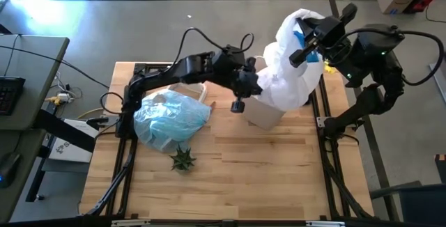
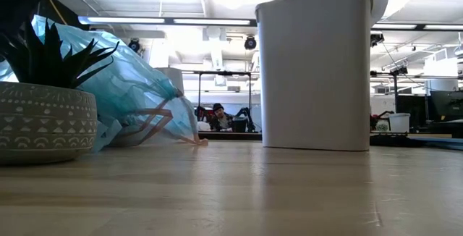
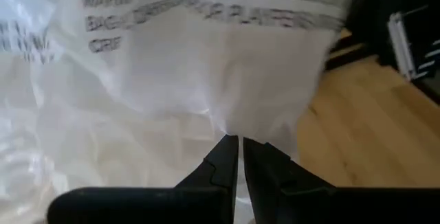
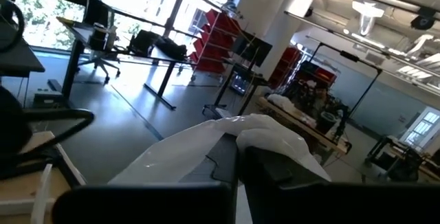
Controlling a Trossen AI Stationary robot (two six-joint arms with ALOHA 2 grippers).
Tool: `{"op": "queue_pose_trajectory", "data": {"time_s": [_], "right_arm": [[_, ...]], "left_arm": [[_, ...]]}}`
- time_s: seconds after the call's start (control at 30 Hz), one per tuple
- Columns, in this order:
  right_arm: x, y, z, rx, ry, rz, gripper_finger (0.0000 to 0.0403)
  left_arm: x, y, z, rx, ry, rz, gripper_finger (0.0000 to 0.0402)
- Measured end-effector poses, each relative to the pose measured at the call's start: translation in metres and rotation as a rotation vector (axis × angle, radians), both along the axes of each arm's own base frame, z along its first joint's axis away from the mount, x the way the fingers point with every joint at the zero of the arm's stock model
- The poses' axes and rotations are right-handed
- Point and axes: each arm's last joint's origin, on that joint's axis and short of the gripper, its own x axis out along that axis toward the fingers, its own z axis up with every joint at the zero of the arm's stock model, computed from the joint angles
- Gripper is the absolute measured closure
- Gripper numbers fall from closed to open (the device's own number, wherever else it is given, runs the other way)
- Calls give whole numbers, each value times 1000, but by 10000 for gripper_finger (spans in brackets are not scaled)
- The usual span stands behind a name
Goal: Place trash/remove bag and relplace
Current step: Insert the new trash bag into the trash bin
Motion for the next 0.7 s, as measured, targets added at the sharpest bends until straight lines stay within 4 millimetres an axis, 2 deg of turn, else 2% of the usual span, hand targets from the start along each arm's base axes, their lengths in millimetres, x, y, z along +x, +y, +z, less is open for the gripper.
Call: {"op": "queue_pose_trajectory", "data": {"time_s": [0.2,0.37,0.43,0.53,0.7], "right_arm": [[3,-2,-5,28,10,-4,403],[8,-8,-11,62,20,1,403],[11,-12,-13,79,13,11,403],[15,-17,-15,95,15,16,403],[26,-26,-25,140,45,16,403]], "left_arm": [[12,38,-28,-28,85,114,394],[7,68,-43,-78,182,237,394],[3,73,-46,-91,221,271,394],[-2,69,-39,-73,215,291,394],[-21,45,4,-35,68,262,394]]}}
